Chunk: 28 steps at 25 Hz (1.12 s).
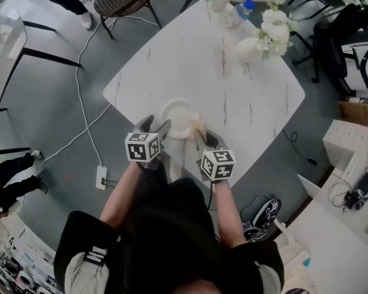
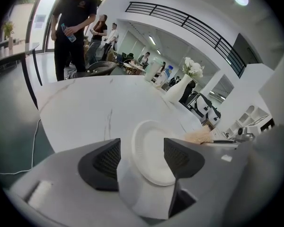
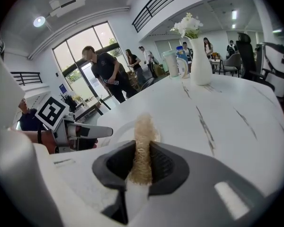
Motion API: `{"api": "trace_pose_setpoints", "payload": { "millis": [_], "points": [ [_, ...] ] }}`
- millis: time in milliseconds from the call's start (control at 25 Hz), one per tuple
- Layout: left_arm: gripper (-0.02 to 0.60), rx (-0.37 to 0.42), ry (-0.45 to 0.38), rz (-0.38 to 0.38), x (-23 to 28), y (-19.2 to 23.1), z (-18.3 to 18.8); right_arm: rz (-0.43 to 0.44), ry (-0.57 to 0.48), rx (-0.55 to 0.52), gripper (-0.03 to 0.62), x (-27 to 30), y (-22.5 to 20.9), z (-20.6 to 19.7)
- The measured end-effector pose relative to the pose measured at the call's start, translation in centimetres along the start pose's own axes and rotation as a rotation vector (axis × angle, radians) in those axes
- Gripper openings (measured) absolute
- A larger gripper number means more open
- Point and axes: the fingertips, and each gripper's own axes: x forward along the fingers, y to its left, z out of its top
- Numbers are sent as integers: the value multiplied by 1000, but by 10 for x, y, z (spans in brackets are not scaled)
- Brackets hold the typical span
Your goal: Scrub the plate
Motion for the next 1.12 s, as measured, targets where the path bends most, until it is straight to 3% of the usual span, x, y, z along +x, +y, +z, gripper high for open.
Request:
{"api": "trace_pose_setpoints", "payload": {
  "millis": [120, 360, 600, 840, 1120],
  "points": [
    [294, 15, -12, 2, -8, -3, 2, 3, -24, -16, 74, -6, 4, 6],
    [156, 95, -66, 13, -37, -19, 11, -4, -98, -102, 74, -29, 18, 26],
    [70, 153, -151, 21, -75, -42, 22, 4, -175, -185, 74, -59, 41, 44],
    [18, 212, -249, 33, -121, -70, 32, 24, -263, -246, 74, -94, 64, 63],
    [6, 263, -381, 47, -178, -101, 46, 58, -394, -323, 75, -143, 95, 84]
  ]
}}
